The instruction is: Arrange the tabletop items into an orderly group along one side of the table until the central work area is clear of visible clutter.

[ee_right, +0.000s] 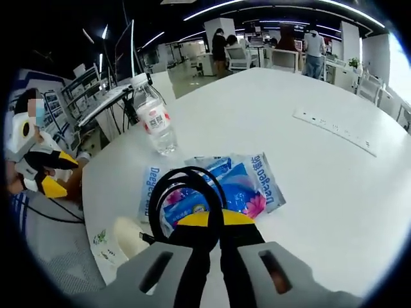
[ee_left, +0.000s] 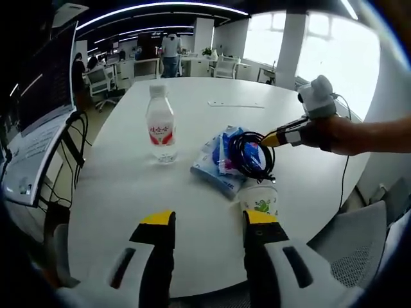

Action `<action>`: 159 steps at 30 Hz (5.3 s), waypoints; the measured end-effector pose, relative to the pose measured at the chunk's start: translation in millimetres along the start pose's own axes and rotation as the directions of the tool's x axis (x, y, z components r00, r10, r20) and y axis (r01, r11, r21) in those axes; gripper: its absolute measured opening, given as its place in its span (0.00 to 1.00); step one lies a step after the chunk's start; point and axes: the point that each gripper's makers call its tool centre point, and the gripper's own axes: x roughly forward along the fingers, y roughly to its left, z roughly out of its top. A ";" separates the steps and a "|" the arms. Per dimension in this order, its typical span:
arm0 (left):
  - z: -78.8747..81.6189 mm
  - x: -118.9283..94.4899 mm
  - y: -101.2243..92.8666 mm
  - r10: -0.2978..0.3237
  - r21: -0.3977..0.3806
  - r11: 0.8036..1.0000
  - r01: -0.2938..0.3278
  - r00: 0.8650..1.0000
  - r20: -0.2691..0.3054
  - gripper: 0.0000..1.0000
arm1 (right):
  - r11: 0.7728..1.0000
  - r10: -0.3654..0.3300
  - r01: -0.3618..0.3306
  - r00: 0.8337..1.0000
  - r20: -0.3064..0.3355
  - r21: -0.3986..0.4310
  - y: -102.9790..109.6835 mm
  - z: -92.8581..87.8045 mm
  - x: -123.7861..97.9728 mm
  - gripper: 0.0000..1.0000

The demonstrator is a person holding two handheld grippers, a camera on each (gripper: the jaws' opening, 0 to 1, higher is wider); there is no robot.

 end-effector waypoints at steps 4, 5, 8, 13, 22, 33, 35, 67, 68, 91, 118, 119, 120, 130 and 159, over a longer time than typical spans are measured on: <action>1.2 -0.7 0.6 0.000 0.000 1.000 0.000 1.000 0.002 0.41 | 1.000 -0.002 0.002 1.000 0.018 0.003 -1.6 5.4 -4.1 0.00; 1.3 -0.7 0.6 0.000 0.000 1.000 0.000 1.000 0.002 0.41 | 1.000 -0.002 0.002 1.000 0.023 0.001 -2.0 7.0 -5.6 0.00; 1.5 -0.2 -0.2 -0.003 0.000 1.000 0.003 1.000 0.002 0.41 | 1.000 -0.004 0.003 0.999 0.039 0.008 -0.9 9.6 -11.1 0.00; 2.0 0.9 -2.9 -0.008 0.001 1.000 0.008 1.000 0.002 0.41 | 1.000 -0.006 0.005 0.999 0.054 0.015 1.0 9.5 -17.3 0.00; 7.4 2.7 -6.9 -0.017 0.009 1.000 0.017 1.000 0.007 0.41 | 0.999 -0.017 0.013 0.995 0.101 0.041 -0.2 12.6 -37.8 0.00; 10.8 6.3 -14.4 -0.033 0.017 0.999 0.033 0.999 0.009 0.41 | 0.997 -0.050 0.042 0.988 0.145 0.064 -10.0 9.1 -68.1 0.00; 11.7 7.0 -15.2 -0.035 0.019 0.999 0.034 0.999 0.010 0.41 | 0.996 -0.058 0.048 0.987 0.151 0.070 -13.7 8.0 -73.3 0.00; 22.6 14.7 -22.1 -0.045 0.039 0.998 0.045 0.999 0.013 0.41 | 0.944 -0.209 0.173 0.973 0.102 0.283 -75.9 -59.7 -125.1 0.00; 22.6 14.8 -21.8 -0.045 0.037 0.998 0.045 0.999 0.013 0.41 | 0.943 -0.207 0.172 0.974 0.094 0.285 -75.6 -63.0 -123.7 0.00; 12.5 12.4 -11.1 -0.026 0.018 1.000 0.026 1.000 -0.005 0.41 | 0.868 -0.204 0.182 0.979 -0.002 0.462 -82.7 -108.1 -102.2 0.01; 14.5 14.9 -11.5 -0.023 0.017 1.000 0.023 1.000 -0.004 0.41 | 0.849 -0.214 0.207 0.976 -0.042 0.486 -95.0 -122.0 -97.9 0.00; 14.2 14.8 -11.4 -0.023 0.016 1.000 0.023 1.000 -0.004 0.41 | 0.850 -0.215 0.208 0.976 -0.043 0.483 -94.8 -122.0 -98.1 0.00; 13.6 14.6 -11.4 -0.022 0.014 1.000 0.022 1.000 -0.004 0.41 | 0.852 -0.215 0.209 0.976 -0.044 0.481 -94.9 -122.3 -98.1 0.00; 12.4 14.3 -9.2 -0.019 0.007 1.000 0.019 1.000 -0.005 0.41 | 0.866 -0.227 0.227 0.972 -0.054 0.447 -98.2 -121.1 -101.0 0.02; 9.6 14.3 -0.8 -0.009 -0.016 1.000 0.009 1.000 0.002 0.42 | 0.906 -0.196 0.185 0.981 -0.012 0.381 -98.8 -76.7 -85.6 0.03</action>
